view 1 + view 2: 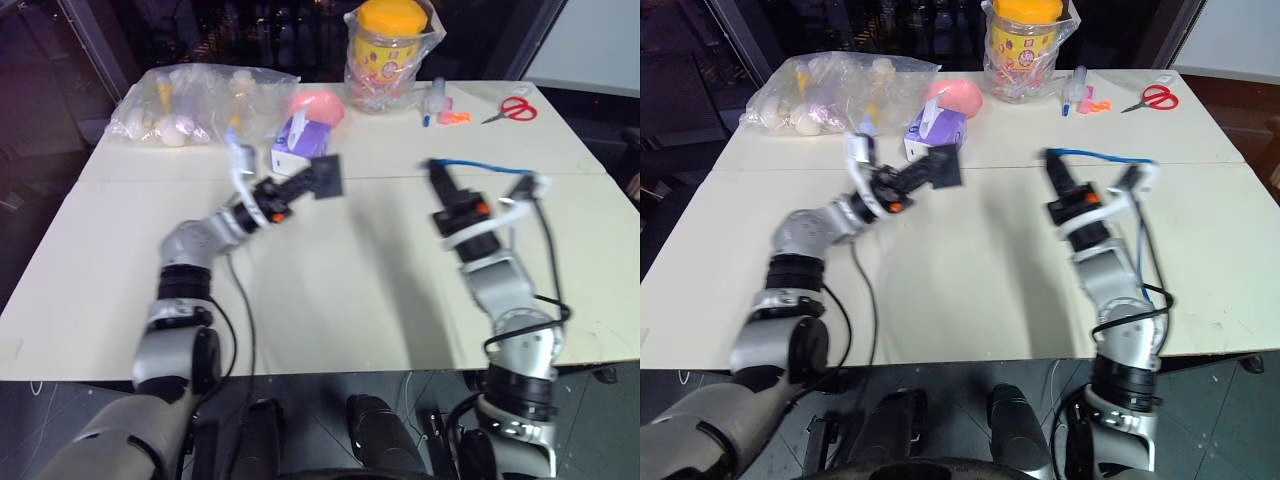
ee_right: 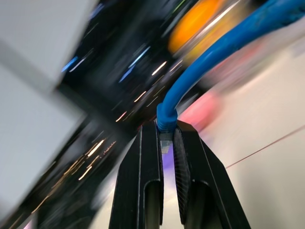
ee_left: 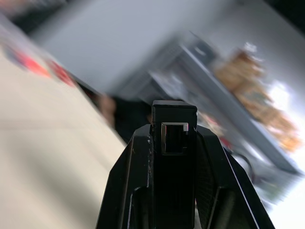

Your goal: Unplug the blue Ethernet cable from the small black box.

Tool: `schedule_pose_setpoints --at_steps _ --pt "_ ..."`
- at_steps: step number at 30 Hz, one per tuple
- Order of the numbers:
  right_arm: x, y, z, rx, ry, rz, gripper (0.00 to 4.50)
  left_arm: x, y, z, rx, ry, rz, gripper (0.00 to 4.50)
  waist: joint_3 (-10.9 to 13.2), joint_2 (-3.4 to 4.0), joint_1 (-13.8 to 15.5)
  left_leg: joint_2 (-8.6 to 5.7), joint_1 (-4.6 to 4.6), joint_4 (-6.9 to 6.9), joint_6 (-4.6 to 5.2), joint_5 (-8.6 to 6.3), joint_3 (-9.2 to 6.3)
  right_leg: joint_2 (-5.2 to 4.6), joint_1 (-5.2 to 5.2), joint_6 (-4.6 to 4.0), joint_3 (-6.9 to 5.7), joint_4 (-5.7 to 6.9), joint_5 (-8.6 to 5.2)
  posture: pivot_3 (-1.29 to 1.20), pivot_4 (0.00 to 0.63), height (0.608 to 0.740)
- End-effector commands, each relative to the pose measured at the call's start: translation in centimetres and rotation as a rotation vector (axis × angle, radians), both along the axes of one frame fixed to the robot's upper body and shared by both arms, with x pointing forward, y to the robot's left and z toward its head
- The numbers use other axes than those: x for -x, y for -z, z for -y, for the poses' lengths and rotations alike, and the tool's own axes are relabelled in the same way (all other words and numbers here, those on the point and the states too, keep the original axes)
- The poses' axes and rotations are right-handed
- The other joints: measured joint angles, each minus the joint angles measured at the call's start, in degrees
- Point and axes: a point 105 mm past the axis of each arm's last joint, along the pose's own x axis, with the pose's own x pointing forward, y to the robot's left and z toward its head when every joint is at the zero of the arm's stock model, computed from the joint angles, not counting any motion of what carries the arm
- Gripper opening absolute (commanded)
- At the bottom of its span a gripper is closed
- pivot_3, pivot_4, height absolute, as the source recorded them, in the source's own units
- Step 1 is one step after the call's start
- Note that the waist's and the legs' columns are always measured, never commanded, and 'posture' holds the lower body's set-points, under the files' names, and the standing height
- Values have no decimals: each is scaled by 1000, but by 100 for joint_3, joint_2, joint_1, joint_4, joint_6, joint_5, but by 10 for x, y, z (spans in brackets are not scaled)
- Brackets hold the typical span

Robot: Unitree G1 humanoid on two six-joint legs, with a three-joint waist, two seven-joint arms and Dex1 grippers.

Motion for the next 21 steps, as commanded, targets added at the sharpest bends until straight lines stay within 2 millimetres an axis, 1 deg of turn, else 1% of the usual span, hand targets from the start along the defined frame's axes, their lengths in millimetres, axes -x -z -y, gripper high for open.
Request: schedule_pose_setpoints --at_steps 1,3,6,9,11,12,13,14,17,18,20,21 --pt "-13 -2 -1 37 23 -29 88 -15 -5 21 -141 -138 110 499 0 0 39 0 -1 0 0 0 0 -1 0 0 0 -1 0 0 150 740" --pt "-23 5 0 73 41 -86 88 -15 -3 33 -207 -165 171 499 0 0 68 -2 -6 4 0 0 2 -3 1 1 1 -7 1 0 150 740" --pt "-49 21 1 194 73 -224 88 -16 0 59 -319 -256 297 499 0 0 115 -4 -12 9 0 0 10 -5 -1 0 6 -18 2 0 150 740" --pt "-70 38 6 277 91 -334 88 -21 6 74 -323 -339 301 499 0 0 132 -4 -12 8 0 0 15 -5 -4 0 10 -20 3 0 150 740" --pt "-77 46 7 292 87 -370 88 -21 11 84 -353 -358 323 499 -1 1 131 -3 -10 3 1 0 14 -1 -4 1 9 -20 3 0 150 740" --pt "-80 48 8 299 87 -384 433 -19 13 88 -373 -356 345 499 -1 1 134 -3 -10 -1 1 -1 14 0 -7 2 9 -19 3 0 150 740" --pt "-81 51 10 304 90 -398 870 -17 15 93 -389 -353 367 499 -1 1 133 -3 -11 -5 1 -1 13 0 -8 2 8 -19 3 0 150 740" --pt "-82 55 11 320 94 -418 1157 -14 17 99 -407 -343 395 499 -1 1 133 -3 -13 -5 2 -1 13 1 -11 2 8 -17 3 0 150 740" --pt "-83 63 13 396 99 -450 2665 -7 23 111 -449 -319 451 499 -1 2 134 -4 -19 -4 2 -1 15 -2 -15 3 9 -19 3 0 150 740" --pt "-82 65 13 397 94 -456 3273 -7 25 113 -453 -318 449 499 -1 2 133 -4 -19 -4 3 -1 16 -3 -15 4 9 -19 3 0 150 740" --pt "-78 66 9 415 58 -460 4343 -5 31 118 -492 -318 478 499 -1 2 136 -4 -19 -2 3 -2 16 -3 -14 4 9 -19 3 0 150 740" --pt "-73 66 4 418 19 -450 4433 -4 34 120 -506 -317 488 499 -1 2 136 -4 -19 -1 3 -2 15 -3 -14 4 8 -18 3 0 150 740"
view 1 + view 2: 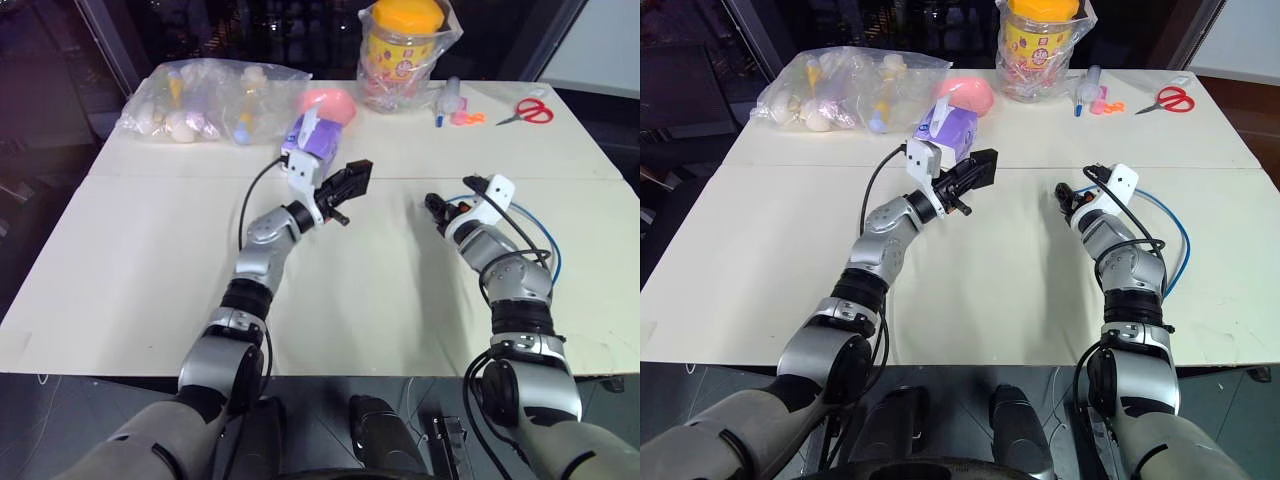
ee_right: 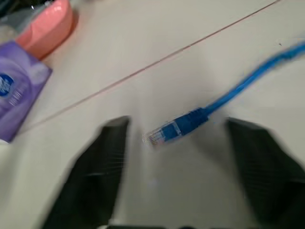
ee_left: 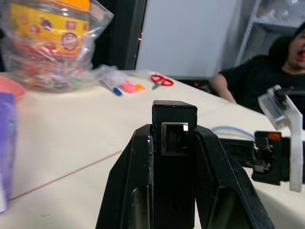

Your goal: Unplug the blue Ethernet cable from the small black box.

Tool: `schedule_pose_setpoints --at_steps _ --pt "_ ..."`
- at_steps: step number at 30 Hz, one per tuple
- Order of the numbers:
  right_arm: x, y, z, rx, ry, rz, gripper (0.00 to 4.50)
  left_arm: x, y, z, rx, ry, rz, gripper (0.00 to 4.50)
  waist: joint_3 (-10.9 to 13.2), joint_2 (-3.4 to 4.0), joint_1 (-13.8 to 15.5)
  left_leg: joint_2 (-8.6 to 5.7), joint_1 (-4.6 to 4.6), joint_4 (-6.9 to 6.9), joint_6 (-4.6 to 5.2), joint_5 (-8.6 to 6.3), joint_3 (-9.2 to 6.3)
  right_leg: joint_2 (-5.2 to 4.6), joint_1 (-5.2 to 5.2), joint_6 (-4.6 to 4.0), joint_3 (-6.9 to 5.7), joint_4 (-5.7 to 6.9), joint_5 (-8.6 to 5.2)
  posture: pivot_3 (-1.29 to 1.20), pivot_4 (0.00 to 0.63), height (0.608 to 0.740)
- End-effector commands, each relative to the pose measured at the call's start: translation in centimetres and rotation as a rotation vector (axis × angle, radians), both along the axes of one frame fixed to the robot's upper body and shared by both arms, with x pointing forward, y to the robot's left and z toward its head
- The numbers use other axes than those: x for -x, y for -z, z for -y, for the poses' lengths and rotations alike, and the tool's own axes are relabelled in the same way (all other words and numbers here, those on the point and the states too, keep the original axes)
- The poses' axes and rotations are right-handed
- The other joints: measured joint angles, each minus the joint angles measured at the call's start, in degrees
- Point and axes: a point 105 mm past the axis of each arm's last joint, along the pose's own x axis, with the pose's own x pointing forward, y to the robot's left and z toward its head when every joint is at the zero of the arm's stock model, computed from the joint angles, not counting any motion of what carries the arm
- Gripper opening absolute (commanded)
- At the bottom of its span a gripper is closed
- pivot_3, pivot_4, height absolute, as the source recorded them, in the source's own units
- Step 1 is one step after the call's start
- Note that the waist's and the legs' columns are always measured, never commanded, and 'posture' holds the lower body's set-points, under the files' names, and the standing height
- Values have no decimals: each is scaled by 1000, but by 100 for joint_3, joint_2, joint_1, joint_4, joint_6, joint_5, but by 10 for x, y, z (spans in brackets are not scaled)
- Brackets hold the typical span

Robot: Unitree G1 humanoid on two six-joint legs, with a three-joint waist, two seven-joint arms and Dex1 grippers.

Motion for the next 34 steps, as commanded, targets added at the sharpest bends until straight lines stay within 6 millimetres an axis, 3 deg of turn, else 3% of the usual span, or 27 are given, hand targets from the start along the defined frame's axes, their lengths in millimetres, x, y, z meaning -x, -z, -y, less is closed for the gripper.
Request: schedule_pose_setpoints --at_steps 1,4,8,13,15,17,20,21,26,34 --pt "11 -18 -11 19 -113 56 4433 4 -1 9 -40 0 71 499 0 0 12 0 1 1 0 0 0 1 0 0 0 1 0 0 150 740" --pt "36 -22 -38 27 -273 100 4433 4 7 14 -47 -2 61 499 -1 2 15 0 1 1 1 0 -5 2 3 1 -2 1 0 0 150 740" --pt "64 -23 -56 53 -389 126 4433 3 18 18 -60 0 32 499 -2 2 -8 0 1 4 2 -1 -5 3 3 1 -1 1 -1 0 150 740" --pt "75 -38 -51 92 -399 180 4433 3 33 21 -86 13 -6 499 -1 2 0 0 2 15 2 -1 -4 3 7 -1 0 0 -1 0 150 740" --pt "75 -38 -46 101 -380 176 4500 3 38 21 -92 22 -21 1531 -2 1 11 0 3 16 2 -1 -5 4 9 -1 -1 0 -1 0 150 740" --pt "76 -36 -41 109 -367 170 4500 3 43 17 -77 25 -56 1923 -2 1 11 0 3 15 2 -1 -5 3 10 -1 -1 -1 -1 0 150 740" --pt "80 -36 -39 129 -376 176 4500 7 52 10 -98 104 -121 3015 -2 1 8 0 3 8 2 -1 -6 4 8 1 -2 -1 -2 0 150 740" --pt "83 -36 -40 145 -393 179 4500 11 51 6 -85 142 -132 3343 -3 3 -3 0 3 7 2 -1 -6 4 7 1 -2 0 -2 0 150 740" --pt "101 -35 -35 189 -439 184 4500 16 38 -31 -147 118 -72 3343 -3 3 -22 2 7 3 2 -1 -8 4 7 1 -2 4 -2 0 150 740" --pt "135 -41 -37 350 -542 215 4500 47 20 -83 -192 83 -109 3343 -4 5 2 4 7 12 2 -1 -9 1 12 0 -2 8 -3 0 150 740"
